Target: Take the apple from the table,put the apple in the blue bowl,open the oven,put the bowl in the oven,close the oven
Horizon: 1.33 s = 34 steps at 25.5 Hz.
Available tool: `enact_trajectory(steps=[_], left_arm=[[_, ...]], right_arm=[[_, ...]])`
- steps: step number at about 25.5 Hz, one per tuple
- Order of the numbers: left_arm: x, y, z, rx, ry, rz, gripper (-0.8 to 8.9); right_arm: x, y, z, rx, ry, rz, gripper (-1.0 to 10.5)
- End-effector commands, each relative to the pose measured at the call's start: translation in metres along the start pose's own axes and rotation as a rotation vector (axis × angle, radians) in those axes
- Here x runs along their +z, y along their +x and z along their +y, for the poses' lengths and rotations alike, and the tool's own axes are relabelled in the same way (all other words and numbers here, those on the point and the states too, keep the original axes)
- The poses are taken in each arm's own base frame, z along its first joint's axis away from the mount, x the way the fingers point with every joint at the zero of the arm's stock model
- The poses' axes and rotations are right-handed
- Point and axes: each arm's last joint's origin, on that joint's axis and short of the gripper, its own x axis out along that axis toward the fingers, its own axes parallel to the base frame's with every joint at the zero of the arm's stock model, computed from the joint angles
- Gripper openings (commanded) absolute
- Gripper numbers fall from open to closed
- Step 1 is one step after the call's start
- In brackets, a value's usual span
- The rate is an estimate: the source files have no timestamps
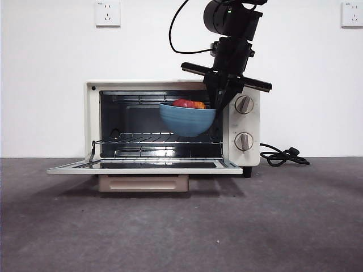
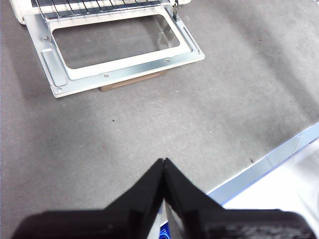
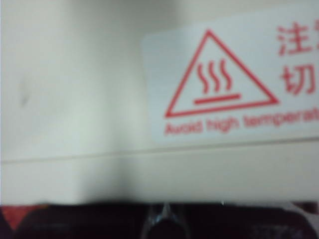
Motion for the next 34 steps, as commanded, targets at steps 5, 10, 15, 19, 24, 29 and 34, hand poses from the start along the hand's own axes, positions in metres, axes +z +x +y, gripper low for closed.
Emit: enact_trajectory(steps=[5, 10, 15, 19, 24, 29, 34], left_arm=[[0.0, 0.001, 0.0, -0.004, -0.03, -0.007, -0.05], [0.0, 0.001, 0.0, -0.005, -0.036, -0.01, -0.05], [0.0, 0.001, 0.0, -0.005, -0.037, -0.01, -0.05], [0.0, 0.001, 0.0, -0.005, -0.037, -0.01, -0.05], [-0.001, 0.001, 0.0, -0.007, -0.041, -0.001, -0.05], [0.0, 0.001, 0.0, -0.007, -0.041, -0.002, -0.05], [0.0, 0.001, 0.0, 0.002, -0.042, -0.004, -0.05]], right_arm=[[0.0, 0.006, 0.0, -0.006, 0.034, 0.008, -0.1], [-0.001, 0.009, 0.0, 0.002, 0.034, 0.021, -0.1], [-0.003, 0.016, -0.001, 0.005, 0.034, 0.062, -0.1], [-0.004, 0.017, 0.0, 0.011, 0.033, 0.066, 0.1], [-0.003, 0.017, 0.0, 0.014, 0.03, 0.06, 2.0], [-0.002, 0.017, 0.0, 0.009, 0.015, 0.049, 2.2], [-0.002, 0.006, 0.001, -0.008, -0.026, 0.023, 2.2]])
